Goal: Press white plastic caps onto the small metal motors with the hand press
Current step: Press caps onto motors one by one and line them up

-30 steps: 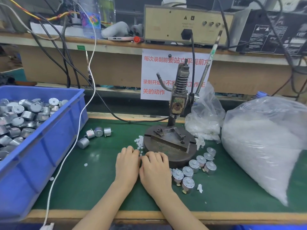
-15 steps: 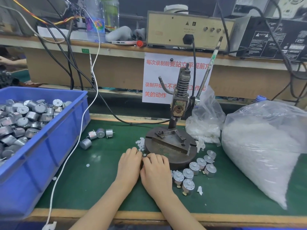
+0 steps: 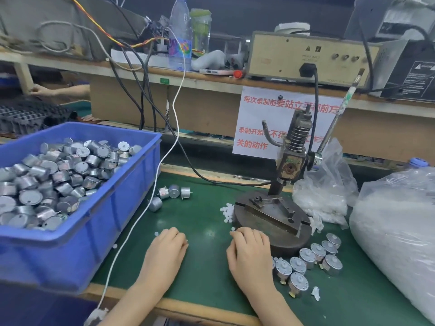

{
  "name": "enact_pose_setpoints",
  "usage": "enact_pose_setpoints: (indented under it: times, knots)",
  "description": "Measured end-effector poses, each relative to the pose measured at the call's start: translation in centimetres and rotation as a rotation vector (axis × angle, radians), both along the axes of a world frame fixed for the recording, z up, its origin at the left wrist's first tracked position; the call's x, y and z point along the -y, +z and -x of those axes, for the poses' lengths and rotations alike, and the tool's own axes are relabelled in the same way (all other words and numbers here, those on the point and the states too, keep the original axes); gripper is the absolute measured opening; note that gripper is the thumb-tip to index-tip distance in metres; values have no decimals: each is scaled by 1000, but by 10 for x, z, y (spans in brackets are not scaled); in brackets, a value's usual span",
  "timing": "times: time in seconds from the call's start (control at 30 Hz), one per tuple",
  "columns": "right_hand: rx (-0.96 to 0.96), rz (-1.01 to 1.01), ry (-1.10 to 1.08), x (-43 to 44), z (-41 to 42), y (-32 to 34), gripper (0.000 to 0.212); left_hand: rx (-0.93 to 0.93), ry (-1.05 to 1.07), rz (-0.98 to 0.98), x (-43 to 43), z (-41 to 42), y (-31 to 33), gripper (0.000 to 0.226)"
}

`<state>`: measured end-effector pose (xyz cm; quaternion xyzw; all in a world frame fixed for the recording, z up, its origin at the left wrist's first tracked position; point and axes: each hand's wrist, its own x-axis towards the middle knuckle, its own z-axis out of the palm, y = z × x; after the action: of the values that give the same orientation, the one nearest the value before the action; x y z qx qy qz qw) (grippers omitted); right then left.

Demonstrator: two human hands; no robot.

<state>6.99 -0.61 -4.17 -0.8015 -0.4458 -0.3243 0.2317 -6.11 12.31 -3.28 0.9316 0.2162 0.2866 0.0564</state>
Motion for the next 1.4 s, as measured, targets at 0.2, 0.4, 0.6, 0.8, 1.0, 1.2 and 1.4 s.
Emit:
enact_pose_setpoints:
  times: [0.2, 0.4, 0.6, 0.8, 1.0, 1.2, 1.4]
  knots:
    - [-154, 35, 204, -38, 6, 22, 30, 4, -7, 85, -4, -5, -6, 32]
    - [-281, 429, 267, -128, -6, 46, 57, 99, 27, 279, -19, -8, -20, 19]
    - [-508, 666, 195, -180, -17, 49, 66, 104, -25, 397, -20, -9, -19, 14]
    - [-451, 632, 102, -185, -23, 48, 33, 200, -4, 611, -22, -7, -14, 20]
    - [-361, 761, 172, -171, -24, 39, 36, 332, 76, 723, -24, -6, -11, 19]
    - [-290, 782, 276, -129, -11, 29, 42, 338, 86, 693, -27, -6, -14, 17]
    - [-223, 844, 225, -104, -6, 40, 31, 330, 98, 699, -27, -7, -14, 17]
